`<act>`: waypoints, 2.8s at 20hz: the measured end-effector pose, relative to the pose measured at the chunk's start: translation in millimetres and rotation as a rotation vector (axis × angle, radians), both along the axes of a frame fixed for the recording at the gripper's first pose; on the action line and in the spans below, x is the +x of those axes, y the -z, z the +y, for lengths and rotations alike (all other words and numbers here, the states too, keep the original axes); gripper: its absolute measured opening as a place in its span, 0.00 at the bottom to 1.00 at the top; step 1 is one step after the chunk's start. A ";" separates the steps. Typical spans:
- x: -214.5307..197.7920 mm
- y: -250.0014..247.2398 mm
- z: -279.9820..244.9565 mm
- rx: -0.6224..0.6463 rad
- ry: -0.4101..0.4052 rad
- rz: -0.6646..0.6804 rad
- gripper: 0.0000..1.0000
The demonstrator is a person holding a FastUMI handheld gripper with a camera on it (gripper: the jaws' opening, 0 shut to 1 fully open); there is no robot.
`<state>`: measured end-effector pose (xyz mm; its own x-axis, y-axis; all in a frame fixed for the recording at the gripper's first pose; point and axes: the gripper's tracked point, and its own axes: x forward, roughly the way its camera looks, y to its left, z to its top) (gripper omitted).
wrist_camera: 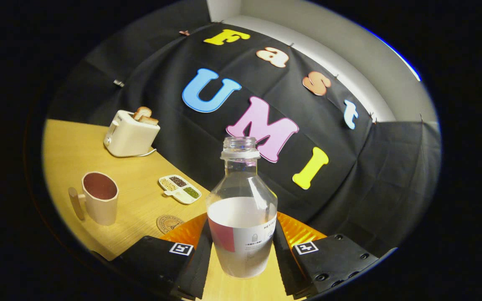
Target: Take the bottle from table, then pour the juice into the cup, finally place the bottle on the coaster
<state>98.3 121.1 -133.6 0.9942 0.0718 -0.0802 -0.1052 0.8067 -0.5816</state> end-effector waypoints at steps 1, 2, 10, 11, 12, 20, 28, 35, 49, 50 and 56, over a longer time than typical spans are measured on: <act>1.8 -6.2 9.4 -0.043 -0.012 -0.013 0.72; 3.4 -9.8 16.9 -0.088 -0.020 -0.020 0.72; 7.2 24.3 74.3 -0.427 -0.126 -0.008 0.71; 5.7 33.0 78.7 -0.472 -0.140 0.000 0.71; 4.8 40.6 83.8 -0.521 -0.151 0.007 0.71; 13.5 80.8 93.2 -0.770 -0.192 0.070 0.72; 18.0 97.4 96.3 -0.889 -0.226 0.090 0.72; 21.3 100.6 95.9 -0.945 -0.256 0.068 0.71; 23.0 105.9 97.6 -1.050 -0.323 0.041 0.71; 23.1 105.9 96.8 -1.055 -0.323 0.039 0.71; 26.0 106.6 93.8 -1.078 -0.329 0.035 0.71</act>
